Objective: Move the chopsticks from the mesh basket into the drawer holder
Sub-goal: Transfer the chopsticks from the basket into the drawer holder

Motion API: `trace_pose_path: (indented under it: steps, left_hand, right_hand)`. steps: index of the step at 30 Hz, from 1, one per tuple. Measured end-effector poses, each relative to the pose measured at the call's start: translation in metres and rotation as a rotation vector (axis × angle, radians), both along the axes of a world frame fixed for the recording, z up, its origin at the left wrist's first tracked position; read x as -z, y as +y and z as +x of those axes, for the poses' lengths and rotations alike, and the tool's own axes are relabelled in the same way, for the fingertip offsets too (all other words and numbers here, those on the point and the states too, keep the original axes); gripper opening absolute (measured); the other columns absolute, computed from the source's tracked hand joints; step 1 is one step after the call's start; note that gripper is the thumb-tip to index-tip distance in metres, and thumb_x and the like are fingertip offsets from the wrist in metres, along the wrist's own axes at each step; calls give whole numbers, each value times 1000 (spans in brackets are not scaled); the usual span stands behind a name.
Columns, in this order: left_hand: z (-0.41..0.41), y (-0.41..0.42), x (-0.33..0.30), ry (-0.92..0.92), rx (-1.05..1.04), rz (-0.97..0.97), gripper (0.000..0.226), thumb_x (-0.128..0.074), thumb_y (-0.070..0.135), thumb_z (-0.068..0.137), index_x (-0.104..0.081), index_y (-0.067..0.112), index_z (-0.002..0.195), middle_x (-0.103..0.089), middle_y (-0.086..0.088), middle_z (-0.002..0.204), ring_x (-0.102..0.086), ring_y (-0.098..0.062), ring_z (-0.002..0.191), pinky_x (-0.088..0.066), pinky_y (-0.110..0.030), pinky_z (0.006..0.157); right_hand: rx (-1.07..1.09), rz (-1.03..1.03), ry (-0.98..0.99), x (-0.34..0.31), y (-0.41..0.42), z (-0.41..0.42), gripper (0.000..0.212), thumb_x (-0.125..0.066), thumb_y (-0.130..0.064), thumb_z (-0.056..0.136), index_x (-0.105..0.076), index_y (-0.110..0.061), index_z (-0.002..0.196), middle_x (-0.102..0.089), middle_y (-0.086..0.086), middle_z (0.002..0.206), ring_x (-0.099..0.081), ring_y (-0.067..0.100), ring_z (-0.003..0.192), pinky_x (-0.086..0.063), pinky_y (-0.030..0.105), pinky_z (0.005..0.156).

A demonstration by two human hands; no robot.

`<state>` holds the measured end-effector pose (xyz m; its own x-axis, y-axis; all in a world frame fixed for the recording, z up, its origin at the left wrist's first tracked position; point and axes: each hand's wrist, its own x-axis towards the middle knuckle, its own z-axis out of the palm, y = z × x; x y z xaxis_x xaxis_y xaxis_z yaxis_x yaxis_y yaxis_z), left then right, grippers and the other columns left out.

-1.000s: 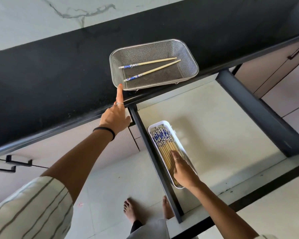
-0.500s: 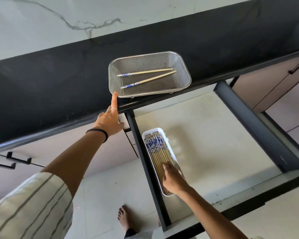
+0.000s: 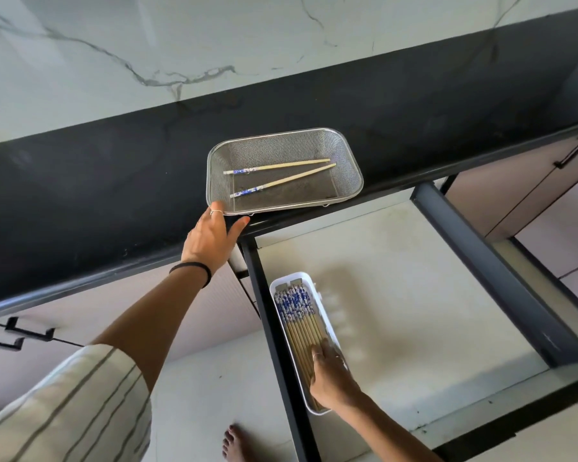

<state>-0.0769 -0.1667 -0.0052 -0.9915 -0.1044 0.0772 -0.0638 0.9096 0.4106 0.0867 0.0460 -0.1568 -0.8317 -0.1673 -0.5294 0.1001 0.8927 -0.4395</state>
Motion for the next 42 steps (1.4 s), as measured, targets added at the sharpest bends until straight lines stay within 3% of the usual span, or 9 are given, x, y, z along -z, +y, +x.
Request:
trace_pose_path:
  steps: [4, 9, 15, 20, 28, 33, 36, 42]
  left_hand:
    - [-7, 6, -1, 63, -58, -160, 53, -42, 51, 95, -47, 3, 116, -63, -20, 108, -60, -41, 95, -48, -46, 76]
    - [-11, 12, -2, 88, -50, -270, 58, -40, 53, 94, -49, 1, 118, -64, -19, 100, -62, -39, 92, -48, -44, 74]
    - [-15, 14, -7, 109, -37, -276, 55, -42, 52, 94, -51, 1, 116, -65, -20, 101, -61, -41, 100, -49, -46, 74]
    - [-22, 14, -11, 116, -59, -259, 55, -40, 55, 93, -51, 3, 109, -63, -20, 99, -62, -40, 86, -48, -43, 67]
    - [-33, 12, -7, 52, -156, -117, 59, -40, 53, 95, -45, 1, 121, -60, -21, 110, -61, -40, 97, -51, -47, 73]
    - [-34, 4, -2, 56, -107, 6, 50, -42, 49, 96, -43, 5, 118, -61, -18, 108, -63, -37, 90, -53, -44, 70]
    - [-34, -2, 0, 28, -67, 92, 45, -45, 47, 95, -40, 8, 117, -62, -16, 109, -63, -36, 92, -53, -43, 72]
    - [-33, -13, 6, -105, 6, 114, 70, -49, 46, 94, -15, 16, 146, -66, -18, 103, -66, -30, 82, -52, -36, 72]
  right_hand:
    - [-38, 0, 33, 2, 1, 3, 67, -40, -1, 85, -20, -7, 148, -11, 14, 159, -12, 29, 147, -15, 36, 122]
    - [-82, -1, 73, 3, 2, 4, 69, -39, 1, 84, -19, -11, 149, -3, 12, 161, -8, 27, 149, -13, 36, 122]
    - [-174, 4, 80, 2, -1, 6, 61, -37, 1, 86, -37, -22, 143, 4, 4, 162, -6, 27, 149, -14, 37, 122]
    - [-205, 36, 67, -1, -2, 3, 58, -37, 1, 87, -41, -20, 141, 4, -1, 162, -5, 28, 149, -8, 42, 121]
    - [-175, -16, 75, -4, -1, 2, 48, -36, 3, 87, -54, -14, 127, 4, -2, 162, -2, 22, 150, -7, 37, 120]
    - [-174, -60, 68, -4, 1, -4, 52, -35, 3, 89, -46, -13, 137, -3, -2, 162, -5, 16, 149, -8, 30, 120]
    - [-129, -56, 59, -4, 1, -3, 58, -35, -2, 90, -36, -19, 145, 1, 5, 162, -6, 21, 149, -14, 30, 121]
    - [-90, 27, 16, -6, -5, 4, 63, -34, -6, 91, -22, -28, 149, 8, 15, 160, -5, 29, 149, -7, 37, 121]
